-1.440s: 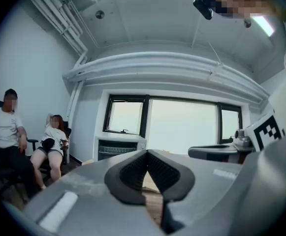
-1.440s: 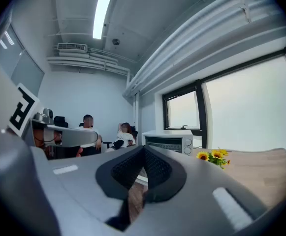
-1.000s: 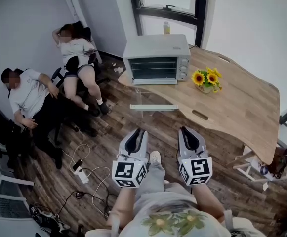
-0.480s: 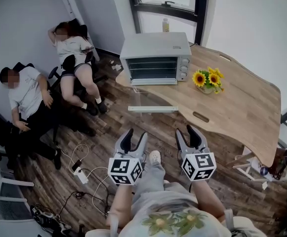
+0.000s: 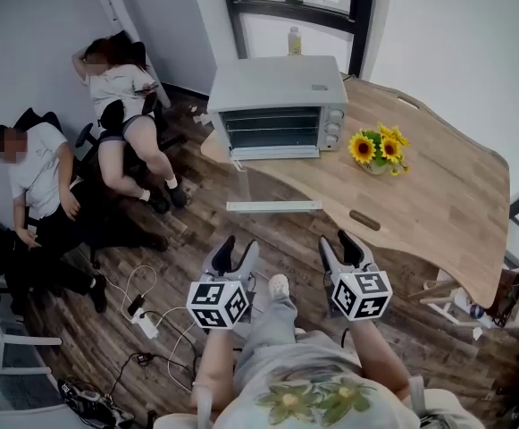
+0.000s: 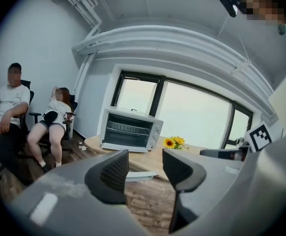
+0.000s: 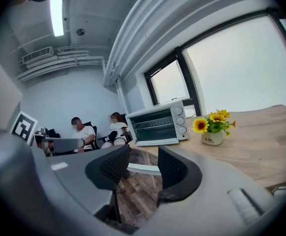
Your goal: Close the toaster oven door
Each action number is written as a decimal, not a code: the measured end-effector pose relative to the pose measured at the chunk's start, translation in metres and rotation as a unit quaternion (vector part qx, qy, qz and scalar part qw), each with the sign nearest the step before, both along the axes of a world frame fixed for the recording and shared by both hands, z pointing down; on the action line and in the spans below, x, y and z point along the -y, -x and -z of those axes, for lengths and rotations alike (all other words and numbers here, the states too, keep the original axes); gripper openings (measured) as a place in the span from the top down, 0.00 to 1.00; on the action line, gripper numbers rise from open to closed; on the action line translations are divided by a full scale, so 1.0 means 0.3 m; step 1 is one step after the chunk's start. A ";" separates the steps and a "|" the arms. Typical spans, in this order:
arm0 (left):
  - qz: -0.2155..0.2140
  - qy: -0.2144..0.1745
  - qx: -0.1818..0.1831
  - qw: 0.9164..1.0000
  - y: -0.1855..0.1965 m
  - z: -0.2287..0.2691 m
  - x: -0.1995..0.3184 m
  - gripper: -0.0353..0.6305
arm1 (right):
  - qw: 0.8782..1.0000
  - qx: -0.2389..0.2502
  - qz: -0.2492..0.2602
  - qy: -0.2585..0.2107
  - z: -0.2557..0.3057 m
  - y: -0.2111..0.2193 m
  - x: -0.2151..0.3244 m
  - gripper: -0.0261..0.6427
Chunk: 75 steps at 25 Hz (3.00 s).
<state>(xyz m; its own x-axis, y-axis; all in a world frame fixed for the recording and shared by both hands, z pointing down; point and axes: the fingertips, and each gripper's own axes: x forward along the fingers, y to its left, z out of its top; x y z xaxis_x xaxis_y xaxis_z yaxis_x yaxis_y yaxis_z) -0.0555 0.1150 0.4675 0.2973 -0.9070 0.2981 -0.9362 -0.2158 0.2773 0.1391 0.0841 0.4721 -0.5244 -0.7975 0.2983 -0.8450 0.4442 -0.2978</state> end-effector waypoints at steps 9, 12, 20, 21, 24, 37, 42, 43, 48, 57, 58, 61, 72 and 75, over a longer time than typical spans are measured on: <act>-0.003 0.041 -0.014 0.999 0.069 -0.108 0.181 0.63 | 0.999 -0.011 -0.007 0.052 -0.126 0.014 0.181 0.68; -0.005 0.062 -0.032 0.998 0.094 -0.150 0.231 0.63 | 0.998 -0.009 -0.007 0.062 -0.162 0.025 0.233 0.68; -0.011 0.103 -0.038 0.994 0.171 -0.253 0.349 0.63 | 0.994 -0.009 -0.020 0.103 -0.282 0.043 0.343 0.68; -0.011 0.108 -0.039 0.993 0.182 -0.270 0.363 0.63 | 0.994 -0.010 -0.022 0.107 -0.296 0.046 0.355 0.68; -0.012 0.125 -0.040 0.991 0.215 -0.324 0.406 0.63 | 0.992 -0.012 -0.029 0.120 -0.339 0.053 0.394 0.68; -0.021 0.192 -0.023 0.981 0.303 -0.547 0.512 0.63 | 0.980 -0.051 -0.051 0.184 -0.551 0.037 0.484 0.68; -0.023 0.218 -0.004 0.976 0.326 -0.629 0.531 0.63 | 0.976 -0.049 -0.055 0.206 -0.616 0.034 0.505 0.68; -0.024 0.222 -0.003 0.975 0.328 -0.643 0.536 0.63 | 0.975 -0.049 -0.056 0.209 -0.628 0.034 0.510 0.68; -0.025 0.247 0.001 0.969 0.347 -0.720 0.550 0.63 | 0.971 -0.052 -0.060 0.226 -0.681 0.029 0.513 0.68; -0.030 0.282 -0.002 0.959 0.373 -0.827 0.587 0.63 | 0.965 -0.055 -0.062 0.248 -0.740 0.016 0.531 0.68; -0.030 0.286 -0.004 0.958 0.374 -0.835 0.590 0.63 | 0.964 -0.056 -0.062 0.251 -0.745 0.015 0.534 0.68; -0.029 0.292 -0.013 0.956 0.379 -0.854 0.600 0.63 | 0.963 -0.061 -0.060 0.256 -0.763 0.017 0.548 0.68; -0.042 0.307 -0.037 0.950 0.365 -0.886 0.596 0.65 | 0.958 -0.069 -0.058 0.272 -0.808 0.022 0.564 0.68; -0.040 0.308 -0.038 0.950 0.368 -0.888 0.595 0.65 | 0.958 -0.066 -0.058 0.273 -0.810 0.022 0.569 0.68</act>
